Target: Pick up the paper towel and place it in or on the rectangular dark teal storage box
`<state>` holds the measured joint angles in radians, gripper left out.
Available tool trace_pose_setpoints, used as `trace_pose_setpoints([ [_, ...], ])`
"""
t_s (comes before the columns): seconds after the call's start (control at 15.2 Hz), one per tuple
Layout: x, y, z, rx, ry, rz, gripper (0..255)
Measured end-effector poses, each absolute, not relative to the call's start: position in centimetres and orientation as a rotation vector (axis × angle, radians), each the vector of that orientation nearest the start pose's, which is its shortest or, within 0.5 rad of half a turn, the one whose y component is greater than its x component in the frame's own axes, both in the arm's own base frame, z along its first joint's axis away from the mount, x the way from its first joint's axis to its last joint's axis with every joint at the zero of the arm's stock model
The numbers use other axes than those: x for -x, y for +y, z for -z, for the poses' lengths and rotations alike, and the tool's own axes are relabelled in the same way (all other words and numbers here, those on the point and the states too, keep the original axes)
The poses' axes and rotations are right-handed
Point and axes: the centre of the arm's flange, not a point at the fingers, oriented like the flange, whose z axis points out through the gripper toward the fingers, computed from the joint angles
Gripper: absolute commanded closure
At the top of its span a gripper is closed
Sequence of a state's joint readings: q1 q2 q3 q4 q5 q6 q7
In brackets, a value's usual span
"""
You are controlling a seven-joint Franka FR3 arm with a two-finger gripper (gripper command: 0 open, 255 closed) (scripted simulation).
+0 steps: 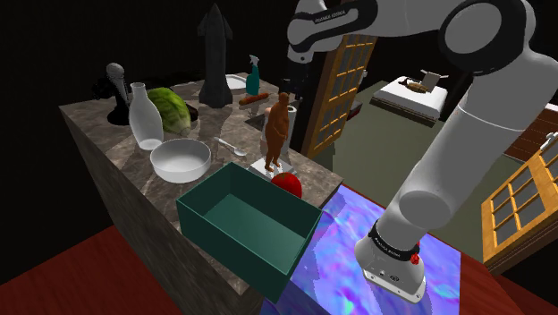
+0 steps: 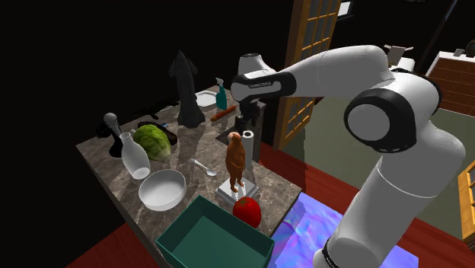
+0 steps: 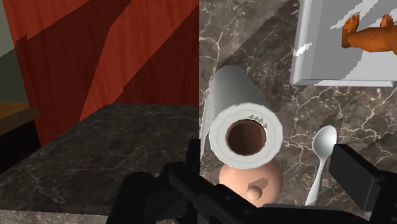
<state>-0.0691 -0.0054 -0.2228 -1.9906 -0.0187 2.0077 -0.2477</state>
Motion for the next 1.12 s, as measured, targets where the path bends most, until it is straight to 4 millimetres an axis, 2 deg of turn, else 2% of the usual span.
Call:
trace_pose_setpoints([
  [0.2,-54.9,-17.3,-45.0,3.163,0.072,0.037,0],
  [0.59,-55.3,-17.6,-41.9,3.164,0.075,0.039,0],
  [1.06,-55.2,-17.6,-41.5,3.164,0.075,0.04,0],
  [1.12,-55.2,-17.6,-41.5,3.164,0.075,0.04,255],
])
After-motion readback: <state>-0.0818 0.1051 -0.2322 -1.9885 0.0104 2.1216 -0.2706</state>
